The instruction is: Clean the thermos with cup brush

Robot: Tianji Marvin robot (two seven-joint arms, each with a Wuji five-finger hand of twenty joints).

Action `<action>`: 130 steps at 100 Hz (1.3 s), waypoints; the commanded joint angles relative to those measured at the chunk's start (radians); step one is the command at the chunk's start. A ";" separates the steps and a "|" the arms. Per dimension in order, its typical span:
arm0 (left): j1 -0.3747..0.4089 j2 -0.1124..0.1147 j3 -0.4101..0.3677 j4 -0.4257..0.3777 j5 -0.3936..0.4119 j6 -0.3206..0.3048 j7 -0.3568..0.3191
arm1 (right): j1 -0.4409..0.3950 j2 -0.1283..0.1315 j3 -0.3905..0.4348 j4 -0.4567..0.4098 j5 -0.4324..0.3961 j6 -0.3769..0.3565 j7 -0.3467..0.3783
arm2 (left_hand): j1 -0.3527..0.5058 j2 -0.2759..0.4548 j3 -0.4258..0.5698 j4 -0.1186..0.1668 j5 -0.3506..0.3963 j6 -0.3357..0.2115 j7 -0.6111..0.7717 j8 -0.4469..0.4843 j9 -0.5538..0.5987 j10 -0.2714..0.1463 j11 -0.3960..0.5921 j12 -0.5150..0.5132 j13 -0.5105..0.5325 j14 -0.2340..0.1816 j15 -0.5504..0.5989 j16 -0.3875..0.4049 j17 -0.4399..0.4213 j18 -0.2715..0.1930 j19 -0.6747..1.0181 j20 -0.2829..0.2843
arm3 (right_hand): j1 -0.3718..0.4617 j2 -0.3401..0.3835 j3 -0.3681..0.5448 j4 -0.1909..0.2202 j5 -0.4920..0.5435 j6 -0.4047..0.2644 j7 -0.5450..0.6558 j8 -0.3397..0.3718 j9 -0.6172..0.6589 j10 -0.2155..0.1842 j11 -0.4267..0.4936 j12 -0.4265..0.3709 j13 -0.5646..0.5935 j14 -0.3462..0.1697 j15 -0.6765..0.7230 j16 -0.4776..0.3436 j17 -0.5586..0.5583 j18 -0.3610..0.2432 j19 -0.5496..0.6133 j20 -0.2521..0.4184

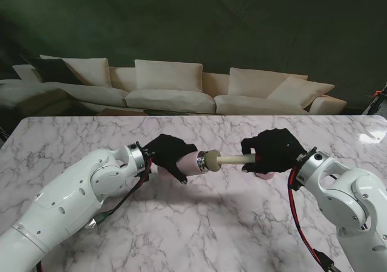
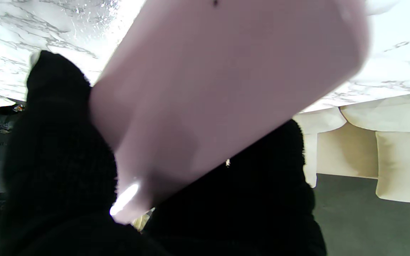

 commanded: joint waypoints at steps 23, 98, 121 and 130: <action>0.004 0.010 -0.010 0.018 0.008 -0.001 -0.008 | -0.075 0.000 0.079 -0.053 -0.029 0.003 -0.036 | 0.396 0.364 0.348 0.050 0.095 -0.217 0.167 0.052 0.018 -0.035 0.045 0.031 0.110 -0.102 0.188 0.047 0.034 -0.121 0.062 0.018 | 0.156 0.086 0.123 0.047 0.055 -0.184 0.063 0.036 0.139 -0.081 0.193 0.049 0.069 -0.270 0.367 0.098 0.049 -0.078 0.207 0.023; 0.063 0.012 -0.096 -0.078 -0.003 0.041 -0.041 | -0.223 -0.024 0.098 0.069 -0.090 0.209 -0.227 | 0.395 0.366 0.345 0.054 0.089 -0.214 0.160 0.051 0.012 -0.036 0.039 0.022 0.105 -0.099 0.187 0.048 0.029 -0.114 0.061 0.018 | 0.164 0.093 0.112 0.049 0.052 -0.180 0.057 0.026 0.116 -0.077 0.149 0.024 0.067 -0.215 0.322 0.071 0.041 -0.045 0.169 0.007; 0.058 0.010 -0.093 -0.075 -0.007 0.041 -0.036 | -0.166 -0.018 -0.011 0.179 -0.076 0.280 -0.216 | 0.395 0.366 0.345 0.055 0.090 -0.215 0.158 0.052 0.013 -0.036 0.039 0.020 0.105 -0.098 0.188 0.049 0.029 -0.114 0.061 0.018 | 0.163 0.096 0.110 0.049 0.051 -0.173 0.055 0.021 0.111 -0.075 0.133 0.002 0.067 -0.189 0.295 0.048 0.038 -0.016 0.144 -0.008; 0.056 0.009 -0.088 -0.071 -0.009 0.042 -0.030 | -0.126 -0.014 -0.056 0.223 -0.074 0.294 -0.202 | 0.395 0.369 0.346 0.056 0.090 -0.214 0.157 0.052 0.011 -0.035 0.039 0.019 0.106 -0.099 0.188 0.049 0.028 -0.114 0.061 0.018 | 0.163 0.096 0.110 0.049 0.050 -0.171 0.054 0.019 0.107 -0.074 0.128 -0.003 0.067 -0.184 0.288 0.043 0.037 -0.015 0.143 -0.010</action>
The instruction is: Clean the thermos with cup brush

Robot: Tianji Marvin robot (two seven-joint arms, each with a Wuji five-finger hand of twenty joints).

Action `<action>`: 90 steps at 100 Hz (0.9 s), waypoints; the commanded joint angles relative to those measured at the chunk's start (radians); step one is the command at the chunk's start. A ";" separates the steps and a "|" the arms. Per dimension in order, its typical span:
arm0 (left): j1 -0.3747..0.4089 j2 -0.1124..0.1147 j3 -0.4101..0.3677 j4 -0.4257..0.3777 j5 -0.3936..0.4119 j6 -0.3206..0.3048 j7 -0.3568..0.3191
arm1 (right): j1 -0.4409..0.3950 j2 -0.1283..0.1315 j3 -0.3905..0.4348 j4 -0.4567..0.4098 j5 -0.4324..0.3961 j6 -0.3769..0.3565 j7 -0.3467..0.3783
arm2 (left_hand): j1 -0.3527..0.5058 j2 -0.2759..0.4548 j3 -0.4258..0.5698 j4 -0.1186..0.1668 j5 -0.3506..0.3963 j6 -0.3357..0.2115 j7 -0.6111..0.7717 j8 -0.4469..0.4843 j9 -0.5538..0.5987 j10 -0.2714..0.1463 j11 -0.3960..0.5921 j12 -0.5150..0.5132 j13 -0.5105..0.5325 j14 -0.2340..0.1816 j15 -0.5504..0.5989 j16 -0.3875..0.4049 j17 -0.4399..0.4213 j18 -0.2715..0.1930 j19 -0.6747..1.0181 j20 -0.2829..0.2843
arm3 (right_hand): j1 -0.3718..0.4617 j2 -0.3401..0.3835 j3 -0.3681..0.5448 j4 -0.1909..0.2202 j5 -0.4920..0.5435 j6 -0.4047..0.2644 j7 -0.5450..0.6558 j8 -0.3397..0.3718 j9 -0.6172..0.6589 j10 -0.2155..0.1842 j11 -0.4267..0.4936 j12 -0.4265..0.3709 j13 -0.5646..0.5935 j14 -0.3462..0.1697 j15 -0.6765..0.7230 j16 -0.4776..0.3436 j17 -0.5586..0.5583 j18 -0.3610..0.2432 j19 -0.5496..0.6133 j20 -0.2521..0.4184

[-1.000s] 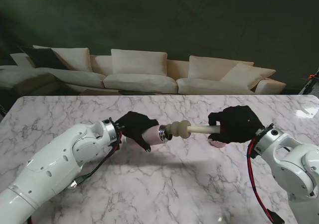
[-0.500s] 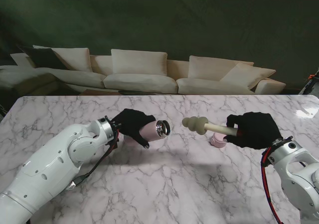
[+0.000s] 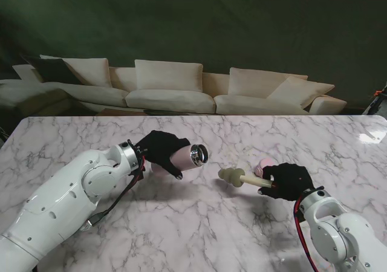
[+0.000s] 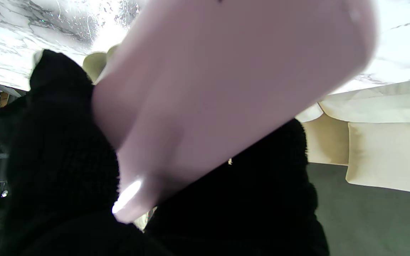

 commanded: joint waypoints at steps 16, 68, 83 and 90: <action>-0.010 -0.006 0.010 0.003 -0.007 0.003 0.002 | 0.068 0.001 -0.074 0.072 -0.012 0.031 0.018 | 0.395 0.370 0.344 0.056 0.089 -0.214 0.156 0.052 0.011 -0.037 0.039 0.018 0.106 -0.099 0.188 0.049 0.028 -0.112 0.061 0.018 | 0.162 0.097 0.112 0.049 0.048 -0.160 0.053 0.002 0.101 -0.066 0.106 -0.016 0.067 -0.169 0.272 0.032 0.033 -0.007 0.130 -0.018; -0.015 -0.006 0.016 0.009 -0.011 -0.001 0.000 | 0.098 0.014 -0.127 0.149 -0.076 0.118 0.062 | 0.396 0.369 0.344 0.055 0.092 -0.215 0.155 0.054 0.011 -0.036 0.042 0.017 0.106 -0.098 0.190 0.050 0.028 -0.112 0.064 0.019 | 0.143 0.128 0.079 0.049 0.027 -0.162 0.036 -0.058 0.047 -0.041 0.021 -0.119 0.064 -0.065 0.128 -0.053 -0.008 0.092 -0.007 -0.097; -0.016 -0.007 0.020 0.011 -0.014 0.001 -0.001 | 0.109 0.018 -0.149 0.166 -0.090 0.137 0.085 | 0.395 0.371 0.345 0.054 0.092 -0.216 0.154 0.055 0.010 -0.038 0.042 0.017 0.105 -0.098 0.190 0.050 0.025 -0.110 0.064 0.019 | 0.069 0.180 0.005 0.047 -0.040 -0.155 -0.004 -0.102 -0.040 -0.026 -0.045 -0.156 0.063 0.000 -0.052 -0.124 -0.135 0.116 -0.093 -0.094; -0.017 -0.007 0.023 0.013 -0.014 0.001 0.000 | 0.114 0.019 -0.159 0.172 -0.088 0.144 0.096 | 0.395 0.371 0.345 0.054 0.092 -0.216 0.155 0.056 0.009 -0.040 0.042 0.017 0.104 -0.099 0.191 0.050 0.024 -0.110 0.065 0.019 | 0.020 0.194 -0.016 0.054 -0.055 -0.152 -0.042 -0.091 -0.087 -0.023 -0.061 -0.166 0.063 0.014 -0.140 -0.157 -0.187 0.113 -0.119 -0.074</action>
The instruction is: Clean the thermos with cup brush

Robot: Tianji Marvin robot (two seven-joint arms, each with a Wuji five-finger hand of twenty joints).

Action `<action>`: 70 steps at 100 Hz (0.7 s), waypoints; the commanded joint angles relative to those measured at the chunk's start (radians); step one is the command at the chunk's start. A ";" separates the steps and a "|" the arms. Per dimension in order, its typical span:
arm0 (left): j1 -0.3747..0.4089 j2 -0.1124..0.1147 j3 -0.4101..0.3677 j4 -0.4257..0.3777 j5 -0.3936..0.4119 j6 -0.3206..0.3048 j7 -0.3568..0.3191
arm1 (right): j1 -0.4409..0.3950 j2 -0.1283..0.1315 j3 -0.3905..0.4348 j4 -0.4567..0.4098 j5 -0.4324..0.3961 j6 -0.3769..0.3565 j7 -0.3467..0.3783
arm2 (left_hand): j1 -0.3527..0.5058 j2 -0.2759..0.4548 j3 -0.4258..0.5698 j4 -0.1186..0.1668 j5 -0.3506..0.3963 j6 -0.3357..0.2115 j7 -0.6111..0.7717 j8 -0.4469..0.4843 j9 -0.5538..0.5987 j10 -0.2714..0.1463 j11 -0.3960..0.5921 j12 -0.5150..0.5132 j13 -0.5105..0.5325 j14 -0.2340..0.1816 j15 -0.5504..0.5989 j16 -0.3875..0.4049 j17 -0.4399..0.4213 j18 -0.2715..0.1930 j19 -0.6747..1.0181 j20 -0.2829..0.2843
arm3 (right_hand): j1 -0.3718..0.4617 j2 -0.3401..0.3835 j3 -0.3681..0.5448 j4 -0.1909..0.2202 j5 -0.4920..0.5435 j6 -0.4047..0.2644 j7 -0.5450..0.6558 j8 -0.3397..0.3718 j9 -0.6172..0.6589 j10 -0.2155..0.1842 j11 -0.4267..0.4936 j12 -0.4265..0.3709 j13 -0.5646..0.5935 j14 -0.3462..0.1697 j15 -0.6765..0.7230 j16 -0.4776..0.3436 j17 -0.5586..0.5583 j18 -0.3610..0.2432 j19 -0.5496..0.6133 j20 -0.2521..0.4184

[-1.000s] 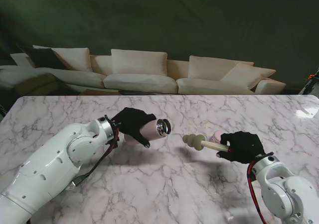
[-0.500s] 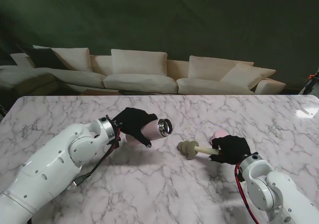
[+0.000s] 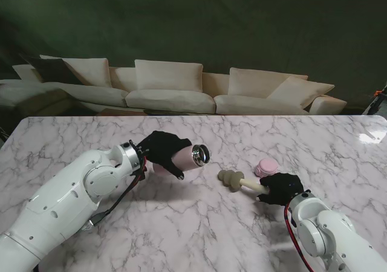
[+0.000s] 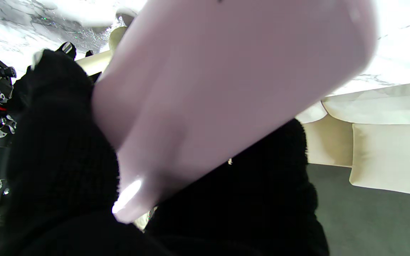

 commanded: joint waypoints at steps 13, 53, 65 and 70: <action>-0.007 -0.005 0.007 0.003 -0.006 0.002 -0.012 | 0.007 0.003 -0.021 0.026 -0.012 0.023 0.021 | 0.395 0.373 0.347 0.054 0.092 -0.217 0.154 0.056 0.010 -0.039 0.043 0.017 0.104 -0.097 0.192 0.052 0.023 -0.111 0.067 0.020 | -0.053 0.056 0.041 0.054 -0.029 -0.094 -0.074 0.021 -0.082 0.003 -0.028 -0.024 0.061 0.012 -0.121 -0.052 -0.079 0.012 -0.032 0.038; -0.006 -0.003 0.006 0.002 -0.008 0.000 -0.019 | 0.003 0.005 -0.025 0.033 -0.017 0.030 0.035 | 0.392 0.370 0.351 0.053 0.093 -0.218 0.156 0.058 0.010 -0.040 0.044 0.018 0.102 -0.097 0.196 0.053 0.022 -0.110 0.070 0.021 | -0.265 0.021 0.072 0.154 -0.080 -0.062 -0.220 0.190 -0.248 0.010 -0.037 -0.031 -0.092 0.002 -0.197 -0.023 -0.223 -0.014 -0.116 0.057; -0.008 -0.003 0.009 0.004 -0.009 0.000 -0.020 | -0.001 0.003 -0.027 0.035 -0.020 0.038 0.016 | 0.392 0.369 0.352 0.053 0.093 -0.217 0.156 0.058 0.012 -0.039 0.044 0.018 0.102 -0.097 0.196 0.052 0.022 -0.109 0.070 0.021 | -0.308 0.017 0.039 0.155 -0.112 -0.061 -0.227 0.206 -0.340 0.017 -0.039 -0.031 -0.180 -0.002 -0.225 -0.020 -0.289 -0.019 -0.154 0.064; -0.008 -0.003 0.009 0.005 -0.010 0.000 -0.021 | -0.003 0.003 -0.026 0.034 -0.020 0.042 0.010 | 0.391 0.369 0.351 0.053 0.093 -0.218 0.155 0.058 0.011 -0.041 0.044 0.017 0.101 -0.098 0.196 0.052 0.022 -0.109 0.071 0.021 | -0.315 0.022 0.024 0.156 -0.125 -0.057 -0.233 0.211 -0.366 0.019 -0.033 -0.030 -0.203 -0.006 -0.228 -0.016 -0.304 -0.023 -0.163 0.071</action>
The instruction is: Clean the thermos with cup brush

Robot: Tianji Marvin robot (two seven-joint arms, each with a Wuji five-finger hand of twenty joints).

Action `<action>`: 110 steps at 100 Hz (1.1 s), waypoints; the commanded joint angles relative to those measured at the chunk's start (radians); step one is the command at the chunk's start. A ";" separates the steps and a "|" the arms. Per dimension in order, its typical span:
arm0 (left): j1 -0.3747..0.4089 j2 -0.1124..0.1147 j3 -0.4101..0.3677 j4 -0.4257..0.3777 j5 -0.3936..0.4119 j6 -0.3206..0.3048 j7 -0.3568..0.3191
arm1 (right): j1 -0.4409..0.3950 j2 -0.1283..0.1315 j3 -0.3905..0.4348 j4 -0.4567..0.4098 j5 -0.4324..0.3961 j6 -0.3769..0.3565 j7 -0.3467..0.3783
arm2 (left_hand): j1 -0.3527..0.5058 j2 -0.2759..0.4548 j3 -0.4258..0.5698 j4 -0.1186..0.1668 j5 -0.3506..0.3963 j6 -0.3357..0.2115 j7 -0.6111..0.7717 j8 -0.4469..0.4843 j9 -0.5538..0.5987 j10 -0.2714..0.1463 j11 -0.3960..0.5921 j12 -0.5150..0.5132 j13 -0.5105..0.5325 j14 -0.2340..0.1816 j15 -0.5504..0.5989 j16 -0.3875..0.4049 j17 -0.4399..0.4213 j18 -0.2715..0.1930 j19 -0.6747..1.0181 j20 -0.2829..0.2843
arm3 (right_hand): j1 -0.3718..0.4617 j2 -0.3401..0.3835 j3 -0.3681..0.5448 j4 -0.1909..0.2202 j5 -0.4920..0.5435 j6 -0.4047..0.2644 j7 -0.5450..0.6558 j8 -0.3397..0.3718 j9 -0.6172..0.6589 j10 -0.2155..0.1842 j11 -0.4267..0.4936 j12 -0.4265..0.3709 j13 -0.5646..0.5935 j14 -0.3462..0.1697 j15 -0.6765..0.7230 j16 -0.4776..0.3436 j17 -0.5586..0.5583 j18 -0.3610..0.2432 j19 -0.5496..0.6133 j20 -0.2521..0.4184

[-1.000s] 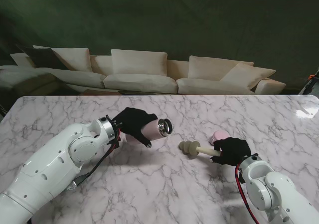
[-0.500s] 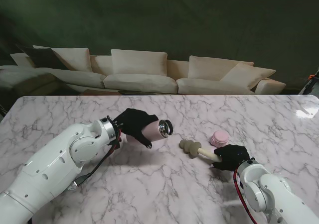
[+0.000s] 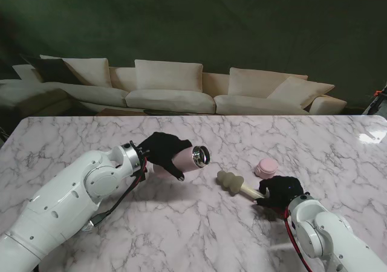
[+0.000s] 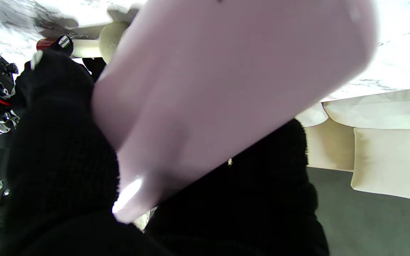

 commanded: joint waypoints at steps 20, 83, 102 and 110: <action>-0.007 -0.003 0.002 0.001 -0.003 0.000 -0.015 | -0.018 -0.006 0.006 0.004 0.002 0.019 -0.036 | 0.390 0.370 0.354 0.052 0.094 -0.219 0.156 0.058 0.012 -0.040 0.044 0.017 0.102 -0.098 0.195 0.051 0.022 -0.108 0.059 0.020 | -0.063 0.001 -0.037 0.029 -0.050 0.005 -0.029 0.016 -0.052 0.007 0.014 -0.001 -0.032 -0.012 0.014 0.031 -0.019 -0.017 -0.005 0.033; -0.014 -0.002 0.015 0.005 -0.011 0.004 -0.026 | -0.060 -0.023 0.162 -0.189 0.011 -0.023 -0.025 | 0.387 0.366 0.359 0.051 0.098 -0.221 0.158 0.057 0.014 -0.041 0.043 0.018 0.103 -0.097 0.196 0.050 0.023 -0.107 0.061 0.019 | -0.005 0.025 -0.058 0.037 -0.031 0.010 -0.056 0.014 -0.029 0.022 -0.063 -0.057 -0.042 0.029 -0.130 -0.028 -0.073 0.049 -0.094 0.018; -0.015 -0.002 0.015 0.000 -0.015 0.007 -0.032 | 0.010 -0.011 0.158 -0.170 0.017 -0.020 0.107 | 0.386 0.367 0.361 0.051 0.098 -0.220 0.158 0.057 0.015 -0.040 0.043 0.018 0.102 -0.096 0.196 0.050 0.022 -0.107 0.061 0.019 | -0.016 0.042 -0.115 0.043 -0.173 0.002 -0.117 0.006 -0.246 0.050 -0.141 -0.125 -0.251 0.067 -0.409 -0.135 -0.259 0.085 -0.260 -0.007; -0.016 -0.001 0.015 -0.002 -0.015 0.007 -0.036 | 0.043 -0.006 0.151 -0.149 0.029 -0.031 0.151 | 0.387 0.368 0.362 0.052 0.098 -0.221 0.158 0.058 0.015 -0.041 0.043 0.019 0.102 -0.094 0.197 0.050 0.022 -0.106 0.061 0.019 | -0.040 0.034 -0.135 0.044 -0.249 -0.014 -0.150 -0.003 -0.396 0.065 -0.196 -0.193 -0.384 0.101 -0.570 -0.233 -0.377 0.113 -0.372 -0.034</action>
